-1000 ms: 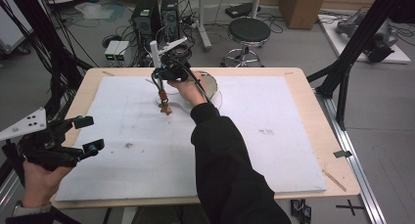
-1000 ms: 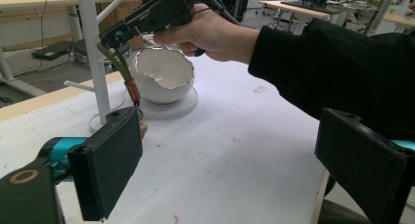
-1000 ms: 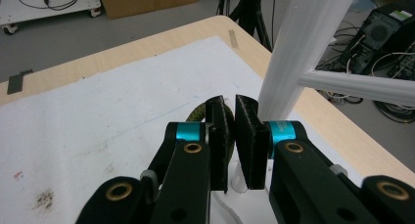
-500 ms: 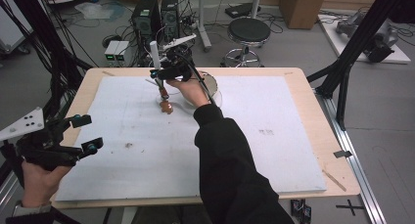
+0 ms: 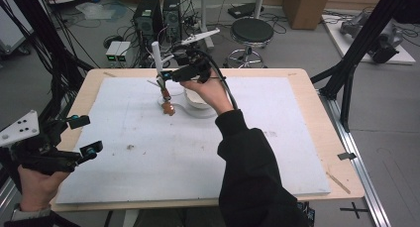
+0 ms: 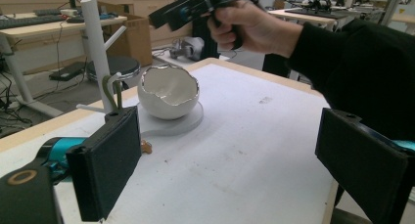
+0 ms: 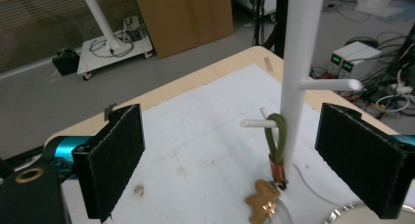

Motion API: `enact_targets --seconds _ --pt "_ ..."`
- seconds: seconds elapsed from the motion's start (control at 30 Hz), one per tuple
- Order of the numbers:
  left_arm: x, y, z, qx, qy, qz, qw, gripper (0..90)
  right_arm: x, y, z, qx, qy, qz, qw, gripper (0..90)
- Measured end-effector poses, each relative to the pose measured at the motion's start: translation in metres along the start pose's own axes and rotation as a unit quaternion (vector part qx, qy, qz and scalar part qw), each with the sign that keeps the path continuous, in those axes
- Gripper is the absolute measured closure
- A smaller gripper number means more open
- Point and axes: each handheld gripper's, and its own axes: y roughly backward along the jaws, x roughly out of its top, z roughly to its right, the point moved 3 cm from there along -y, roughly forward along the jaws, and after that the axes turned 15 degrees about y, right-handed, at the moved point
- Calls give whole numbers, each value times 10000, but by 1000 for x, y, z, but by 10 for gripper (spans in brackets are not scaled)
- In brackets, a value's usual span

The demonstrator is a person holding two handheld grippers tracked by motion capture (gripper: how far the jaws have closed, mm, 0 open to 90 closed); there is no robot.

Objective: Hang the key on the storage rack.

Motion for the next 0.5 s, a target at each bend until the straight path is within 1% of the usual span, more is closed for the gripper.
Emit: enact_targets --seconds 0.03,0.1,0.17,0.2,0.27,0.33,0.4,0.47,0.5 --pt "0 0 0 -7 -13 7 10000 104 -1 8 -2 -32 50 103 9999 105" --pt "1 1 1 -33 -23 58 10000 104 -4 24 -4 -140 287 278 9991 105" --pt "1 1 0 -37 -30 79 10000 104 -9 37 -4 -132 306 244 9991 105" --pt "2 1 0 -37 -25 84 10000 104 -11 45 -5 -127 274 220 9993 105" --pt "2 1 0 -42 -21 97 9999 104 -16 60 -7 -140 350 323 9988 105" --pt "2 0 -1 -32 -5 89 10000 104 -21 74 -9 -189 396 336 9985 105" --pt "3 0 -3 -9 10 92 10000 104 -26 87 -11 -165 381 312 9986 105" --pt "3 0 -5 -13 -7 120 9999 104 -30 99 -11 -209 359 247 9988 105" --pt "4 0 -6 -23 -25 145 9999 104 -33 105 -12 -235 374 285 9986 105"
